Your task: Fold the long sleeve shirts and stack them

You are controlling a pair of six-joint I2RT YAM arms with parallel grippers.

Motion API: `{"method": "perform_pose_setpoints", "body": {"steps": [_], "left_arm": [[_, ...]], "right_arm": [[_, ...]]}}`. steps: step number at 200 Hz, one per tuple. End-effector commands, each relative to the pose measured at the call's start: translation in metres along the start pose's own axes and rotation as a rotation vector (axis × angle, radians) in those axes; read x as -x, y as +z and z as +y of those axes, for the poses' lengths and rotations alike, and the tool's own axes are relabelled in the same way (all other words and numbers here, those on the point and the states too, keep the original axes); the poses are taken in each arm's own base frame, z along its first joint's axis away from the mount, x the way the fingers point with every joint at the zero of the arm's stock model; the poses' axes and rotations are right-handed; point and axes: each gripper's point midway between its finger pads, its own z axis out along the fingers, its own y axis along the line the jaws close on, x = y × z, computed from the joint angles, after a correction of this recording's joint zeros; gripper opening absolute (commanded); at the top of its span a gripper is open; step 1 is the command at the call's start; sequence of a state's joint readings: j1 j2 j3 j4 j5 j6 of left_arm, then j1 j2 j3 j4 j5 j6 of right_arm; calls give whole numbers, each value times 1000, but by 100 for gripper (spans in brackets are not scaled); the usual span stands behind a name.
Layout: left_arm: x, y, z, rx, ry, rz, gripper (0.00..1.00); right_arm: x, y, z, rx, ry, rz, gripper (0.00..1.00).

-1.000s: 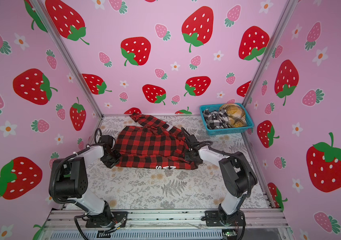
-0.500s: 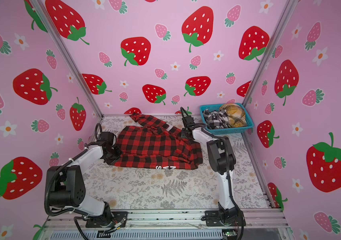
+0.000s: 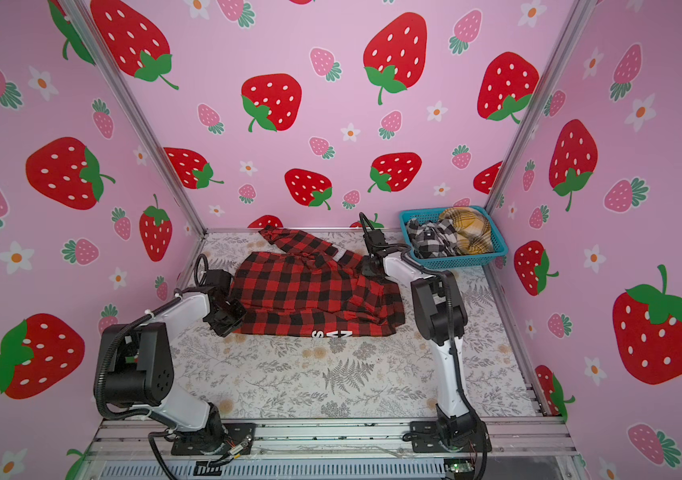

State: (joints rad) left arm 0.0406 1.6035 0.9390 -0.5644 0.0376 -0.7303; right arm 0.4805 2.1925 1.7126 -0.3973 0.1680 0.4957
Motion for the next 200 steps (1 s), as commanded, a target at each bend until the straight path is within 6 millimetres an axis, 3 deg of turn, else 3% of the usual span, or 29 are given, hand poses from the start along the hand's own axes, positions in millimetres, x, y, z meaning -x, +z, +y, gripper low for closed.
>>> {"method": "perform_pose_setpoints", "body": {"steps": [1,26,44,78,107,149,200], "left_arm": [[-3,6,3,18,-6,6,0],[-7,11,5,31,-1,17,0],[-10,15,7,38,-1,22,0],[-13,20,11,48,-2,31,0],[-14,24,11,50,-7,42,0],[-11,25,8,47,-6,39,0],[-10,27,8,52,-7,41,0]], "right_arm": [[48,-49,1,-23,-7,-139,0],[74,-80,10,-15,-8,-222,0],[80,-85,14,3,-7,-226,2],[51,-54,16,18,-3,-138,4],[35,-29,11,16,5,-83,25],[38,-16,4,5,-10,-62,50],[32,-2,-4,-2,-11,-12,58]]}}
